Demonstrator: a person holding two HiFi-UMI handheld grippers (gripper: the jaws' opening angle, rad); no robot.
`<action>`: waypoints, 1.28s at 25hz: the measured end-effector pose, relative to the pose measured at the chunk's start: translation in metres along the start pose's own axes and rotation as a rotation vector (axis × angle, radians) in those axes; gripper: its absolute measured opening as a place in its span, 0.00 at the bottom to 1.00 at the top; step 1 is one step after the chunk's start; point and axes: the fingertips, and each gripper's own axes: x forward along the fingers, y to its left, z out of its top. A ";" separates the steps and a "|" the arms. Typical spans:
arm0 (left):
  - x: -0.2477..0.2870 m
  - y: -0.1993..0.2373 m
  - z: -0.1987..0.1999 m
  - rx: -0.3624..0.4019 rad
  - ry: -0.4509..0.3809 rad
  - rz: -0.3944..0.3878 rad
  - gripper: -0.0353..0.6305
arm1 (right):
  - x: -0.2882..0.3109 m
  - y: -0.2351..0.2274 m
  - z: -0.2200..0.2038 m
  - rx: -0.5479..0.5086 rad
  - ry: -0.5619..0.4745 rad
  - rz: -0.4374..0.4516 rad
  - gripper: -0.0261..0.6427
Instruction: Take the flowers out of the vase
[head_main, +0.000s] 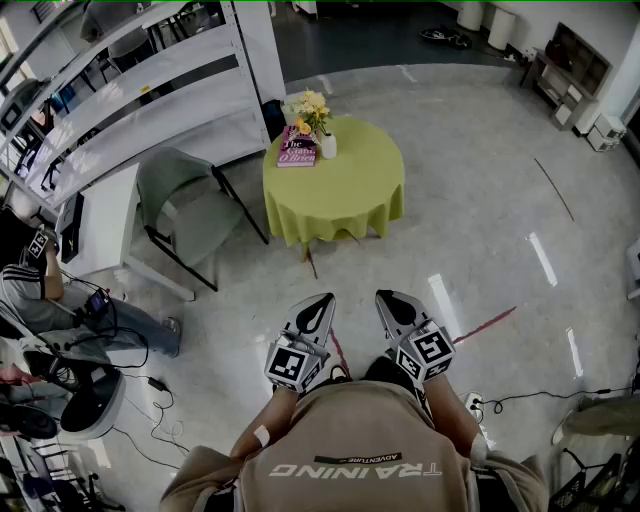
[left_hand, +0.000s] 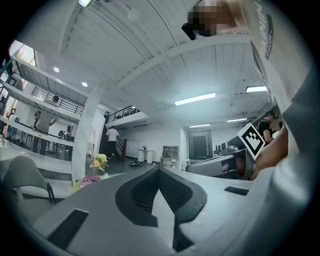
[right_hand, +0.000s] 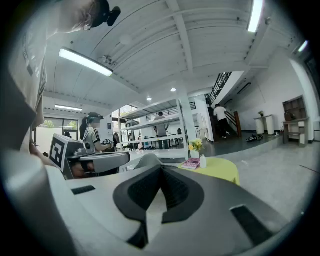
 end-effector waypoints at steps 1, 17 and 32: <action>0.000 0.002 0.000 0.000 0.000 -0.002 0.06 | 0.002 0.000 0.000 -0.001 0.001 -0.001 0.03; 0.049 0.037 -0.022 -0.040 0.061 0.004 0.06 | 0.029 -0.059 -0.010 -0.007 0.040 -0.059 0.03; 0.213 0.052 -0.019 0.013 0.118 0.041 0.06 | 0.092 -0.205 0.020 -0.028 -0.008 0.143 0.04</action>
